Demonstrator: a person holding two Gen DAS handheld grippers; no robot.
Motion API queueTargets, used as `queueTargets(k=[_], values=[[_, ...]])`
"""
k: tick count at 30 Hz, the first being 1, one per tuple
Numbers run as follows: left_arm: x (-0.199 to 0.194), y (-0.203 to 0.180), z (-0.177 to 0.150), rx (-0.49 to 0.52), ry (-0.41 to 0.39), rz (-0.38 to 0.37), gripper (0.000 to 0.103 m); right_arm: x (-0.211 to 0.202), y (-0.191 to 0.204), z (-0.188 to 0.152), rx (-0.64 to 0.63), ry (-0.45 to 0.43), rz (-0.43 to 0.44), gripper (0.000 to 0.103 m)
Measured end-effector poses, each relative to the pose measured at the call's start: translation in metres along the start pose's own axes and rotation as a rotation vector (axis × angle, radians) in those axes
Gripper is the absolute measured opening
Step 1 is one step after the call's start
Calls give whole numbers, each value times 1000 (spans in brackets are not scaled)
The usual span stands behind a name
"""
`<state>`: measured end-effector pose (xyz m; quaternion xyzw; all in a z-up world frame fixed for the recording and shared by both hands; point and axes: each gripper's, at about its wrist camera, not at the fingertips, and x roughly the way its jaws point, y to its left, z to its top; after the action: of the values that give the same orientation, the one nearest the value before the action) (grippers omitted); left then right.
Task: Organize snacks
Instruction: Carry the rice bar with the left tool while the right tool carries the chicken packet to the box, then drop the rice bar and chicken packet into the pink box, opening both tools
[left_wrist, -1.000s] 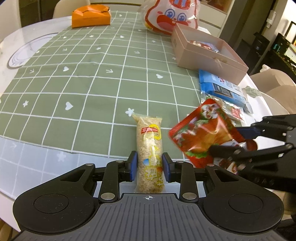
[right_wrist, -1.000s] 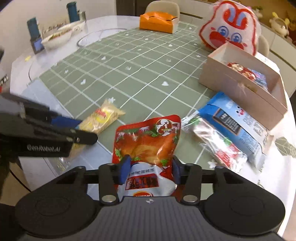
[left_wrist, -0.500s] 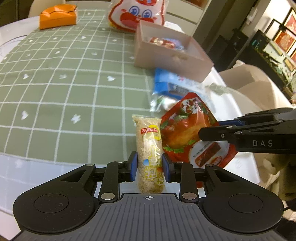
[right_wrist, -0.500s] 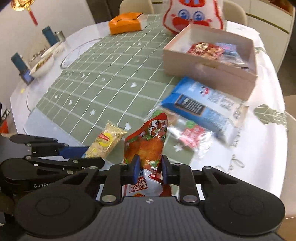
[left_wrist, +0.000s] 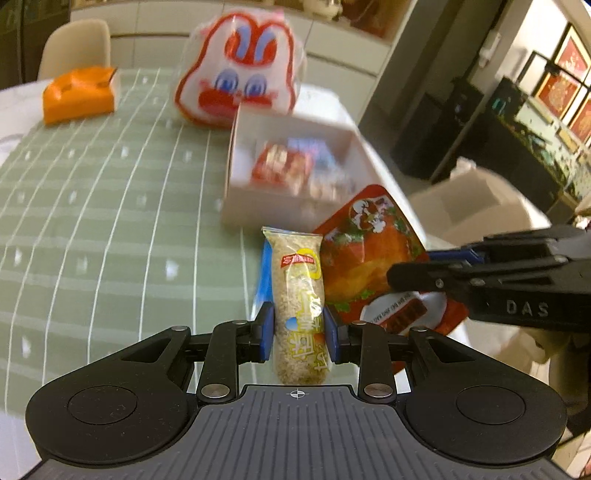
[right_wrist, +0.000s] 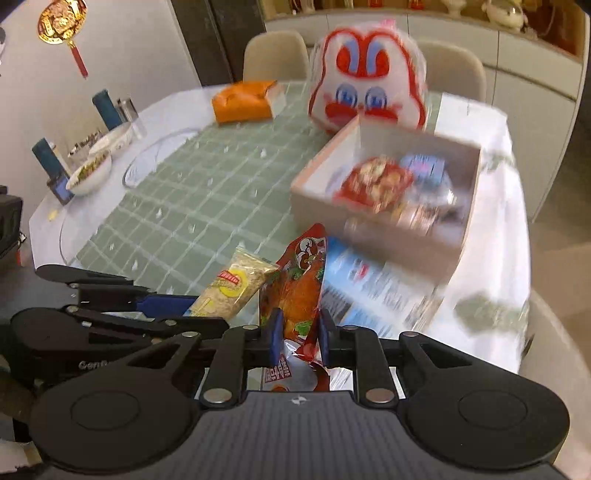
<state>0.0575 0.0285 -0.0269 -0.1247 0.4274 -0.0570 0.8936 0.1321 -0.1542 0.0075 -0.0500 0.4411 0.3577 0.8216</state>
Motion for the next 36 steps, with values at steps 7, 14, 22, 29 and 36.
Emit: queueTargets(k=[7,14,22,29,36], values=[[16,-12,91,50,-136,-10,33,-9,-46,72,-2,-116,-50,19],[138,18,170,-83,-4,-82,33,66,-102,127,13,-82,-118,34],[136,32,151,-162,-54,33,33,69,-105,62,-101,-20,-162,59],[72,44,82,-299,-101,141,33,83,-101,2,-80,86,-2,64],[53,47,-7,-419,47,130,33,113,-81,-15,12,134,64,66]])
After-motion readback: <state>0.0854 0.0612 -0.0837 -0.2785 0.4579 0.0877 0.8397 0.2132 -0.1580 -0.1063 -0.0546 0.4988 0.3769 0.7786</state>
